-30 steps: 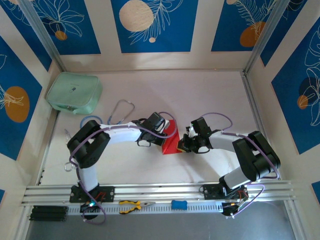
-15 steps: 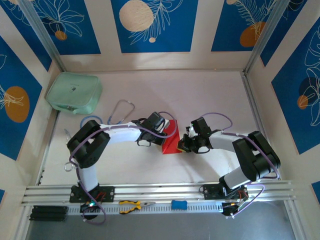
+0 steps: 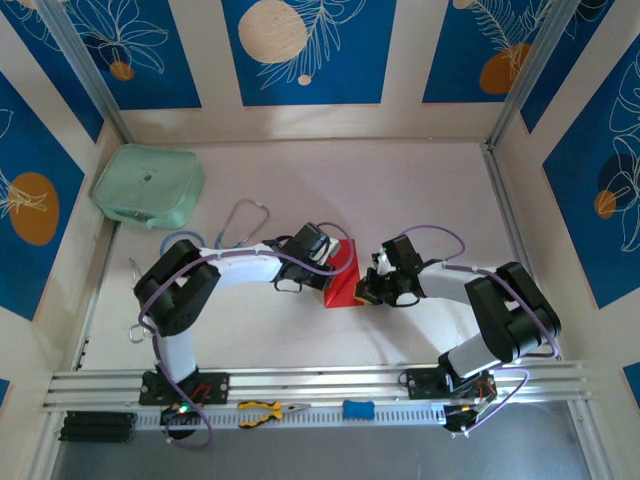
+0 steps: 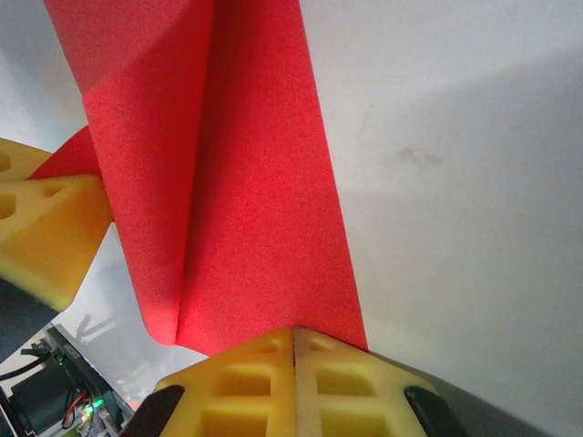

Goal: Fold a paper plane with a square sheet of paper (pick it up from the middle)
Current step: Fold the triangle a second time at the center of the table.

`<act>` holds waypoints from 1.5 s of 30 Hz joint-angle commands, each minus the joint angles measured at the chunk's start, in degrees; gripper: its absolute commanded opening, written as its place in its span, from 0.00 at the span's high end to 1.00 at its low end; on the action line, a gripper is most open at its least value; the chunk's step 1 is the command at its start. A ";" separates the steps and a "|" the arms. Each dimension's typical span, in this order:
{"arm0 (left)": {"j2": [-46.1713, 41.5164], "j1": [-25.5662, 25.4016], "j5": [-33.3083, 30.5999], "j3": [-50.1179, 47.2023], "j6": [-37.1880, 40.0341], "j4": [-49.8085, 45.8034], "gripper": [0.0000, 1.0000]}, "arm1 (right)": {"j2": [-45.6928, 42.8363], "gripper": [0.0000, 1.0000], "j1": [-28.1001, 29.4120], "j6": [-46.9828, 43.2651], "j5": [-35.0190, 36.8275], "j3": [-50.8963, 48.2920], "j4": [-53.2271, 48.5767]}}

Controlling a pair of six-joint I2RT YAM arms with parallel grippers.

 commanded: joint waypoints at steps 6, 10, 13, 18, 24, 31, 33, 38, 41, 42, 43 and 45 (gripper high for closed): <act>1.30 0.76 -0.34 1.96 1.81 -1.27 1.00 | 0.77 1.00 -0.36 -0.52 0.64 -0.40 -4.13; 1.64 0.89 -1.31 2.12 1.63 -1.83 1.00 | 0.94 1.00 -0.32 -0.70 0.57 -0.42 -4.19; 1.64 0.91 -1.89 2.16 1.45 -2.08 1.00 | 1.04 1.00 -0.35 -0.80 0.47 -0.35 -4.21; 1.73 1.05 -2.99 2.49 1.29 -2.77 1.00 | 1.30 1.00 -0.33 -0.88 0.20 -0.02 -4.17; 1.82 1.17 -0.91 2.49 1.72 -1.98 1.00 | 1.48 1.00 -0.33 -0.96 0.15 -0.06 -4.19; 2.08 1.17 1.16 2.60 2.33 -1.09 1.00 | 1.43 1.00 -0.35 -0.92 0.20 -0.33 -4.19; 2.21 1.17 1.33 2.59 2.34 -1.04 1.00 | 1.52 1.00 -0.32 -0.91 0.14 -0.34 -4.16; 2.35 1.13 0.68 2.83 2.55 -1.39 1.00 | 1.65 1.00 -0.36 -0.89 0.11 -0.33 -3.99; 2.51 1.16 0.36 3.18 2.76 -1.53 1.00 | 1.74 1.00 -0.23 -0.87 0.05 -0.32 -3.90; 2.59 1.16 0.13 3.35 2.77 -1.74 1.00 | 1.74 1.00 -0.26 -0.86 0.03 -0.29 -3.92; 2.57 1.17 -0.28 3.45 2.77 -1.84 1.00 | 1.80 1.00 -0.23 -0.78 0.02 -0.34 -3.86; 2.74 1.16 -0.55 3.75 2.85 -2.00 1.00 | 1.76 1.00 -0.22 -0.70 0.02 -0.44 -3.81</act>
